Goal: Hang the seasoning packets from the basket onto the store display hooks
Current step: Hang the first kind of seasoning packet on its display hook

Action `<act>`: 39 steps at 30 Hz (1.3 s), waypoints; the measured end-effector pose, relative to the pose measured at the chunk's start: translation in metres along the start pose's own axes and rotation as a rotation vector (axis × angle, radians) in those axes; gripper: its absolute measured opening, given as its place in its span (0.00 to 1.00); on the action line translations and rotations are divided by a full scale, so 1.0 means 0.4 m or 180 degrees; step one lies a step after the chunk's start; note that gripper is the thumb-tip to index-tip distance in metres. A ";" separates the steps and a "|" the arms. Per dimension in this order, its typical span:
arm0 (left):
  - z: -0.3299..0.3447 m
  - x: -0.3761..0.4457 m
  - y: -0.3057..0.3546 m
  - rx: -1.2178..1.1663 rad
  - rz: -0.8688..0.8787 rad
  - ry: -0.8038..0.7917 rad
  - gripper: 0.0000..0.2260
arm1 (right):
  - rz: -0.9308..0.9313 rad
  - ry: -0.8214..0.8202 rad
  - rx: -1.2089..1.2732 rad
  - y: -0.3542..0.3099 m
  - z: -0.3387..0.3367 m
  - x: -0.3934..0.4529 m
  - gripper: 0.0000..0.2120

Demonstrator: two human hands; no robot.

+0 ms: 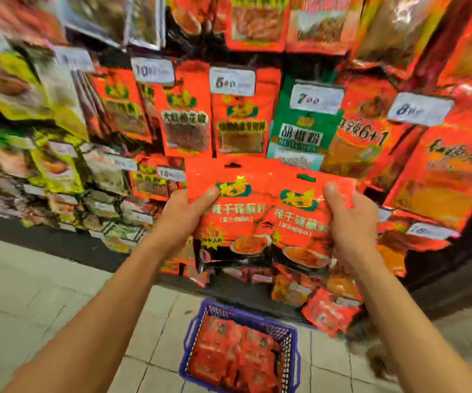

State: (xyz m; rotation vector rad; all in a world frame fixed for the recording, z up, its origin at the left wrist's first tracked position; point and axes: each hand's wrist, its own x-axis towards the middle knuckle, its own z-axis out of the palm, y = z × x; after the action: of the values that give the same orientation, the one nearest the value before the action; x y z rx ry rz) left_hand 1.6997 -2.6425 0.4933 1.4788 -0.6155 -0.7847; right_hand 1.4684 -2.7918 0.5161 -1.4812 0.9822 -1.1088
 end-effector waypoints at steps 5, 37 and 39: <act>-0.084 -0.016 0.223 -0.0217 0.0375 0.0101 0.12 | -0.0486 -0.0221 0.0384 -0.222 0.068 0.057 0.10; -0.566 0.431 0.613 -0.0566 0.1377 -0.0343 0.08 | -0.0994 0.0651 0.0398 -0.663 0.810 0.356 0.09; -0.557 0.446 0.611 -0.0580 0.1397 -0.0398 0.06 | -0.1028 0.0729 0.0264 -0.666 0.818 0.363 0.08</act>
State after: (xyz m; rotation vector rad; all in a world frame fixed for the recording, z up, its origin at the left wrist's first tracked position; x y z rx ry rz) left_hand 2.0046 -2.6579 0.7125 1.0802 -0.9016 -0.5732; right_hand 1.8317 -2.8066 0.7747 -1.5019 0.8560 -1.5611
